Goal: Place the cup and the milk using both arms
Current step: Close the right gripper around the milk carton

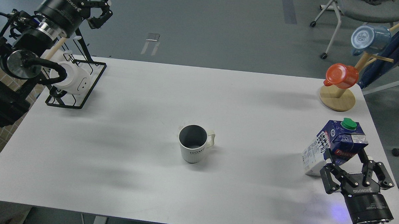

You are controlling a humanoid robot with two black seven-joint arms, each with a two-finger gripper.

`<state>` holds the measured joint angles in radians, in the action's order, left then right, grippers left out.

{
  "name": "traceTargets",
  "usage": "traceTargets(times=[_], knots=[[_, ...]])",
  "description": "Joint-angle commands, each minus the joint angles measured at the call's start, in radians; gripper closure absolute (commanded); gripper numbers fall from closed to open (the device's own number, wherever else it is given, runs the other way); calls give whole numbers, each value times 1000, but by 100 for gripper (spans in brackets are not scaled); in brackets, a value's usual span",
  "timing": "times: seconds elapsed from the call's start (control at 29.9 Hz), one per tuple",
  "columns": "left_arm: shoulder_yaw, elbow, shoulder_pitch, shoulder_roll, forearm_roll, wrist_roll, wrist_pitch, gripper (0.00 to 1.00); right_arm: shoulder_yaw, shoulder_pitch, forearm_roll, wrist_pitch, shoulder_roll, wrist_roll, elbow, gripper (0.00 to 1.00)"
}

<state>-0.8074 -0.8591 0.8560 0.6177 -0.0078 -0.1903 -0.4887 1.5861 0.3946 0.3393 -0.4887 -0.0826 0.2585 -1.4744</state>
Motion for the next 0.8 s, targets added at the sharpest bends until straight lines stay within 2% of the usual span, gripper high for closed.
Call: traceTargets(times=[0.0,0.37,0.57,0.77], knots=[[-1,0,0,-4,0,0,0,1,-2,-3,0,0,0,2,-1,20],[0,2,8,-24,2,0,0,1,5,-11,0,0,-3,4,22,29],[0,2,9,-27,2,2,0,1,8,-25,0,0,-2,2,48,48],[0,2,12,-27,2,2,0,1,6,-48,1,0,0,4,48,78]])
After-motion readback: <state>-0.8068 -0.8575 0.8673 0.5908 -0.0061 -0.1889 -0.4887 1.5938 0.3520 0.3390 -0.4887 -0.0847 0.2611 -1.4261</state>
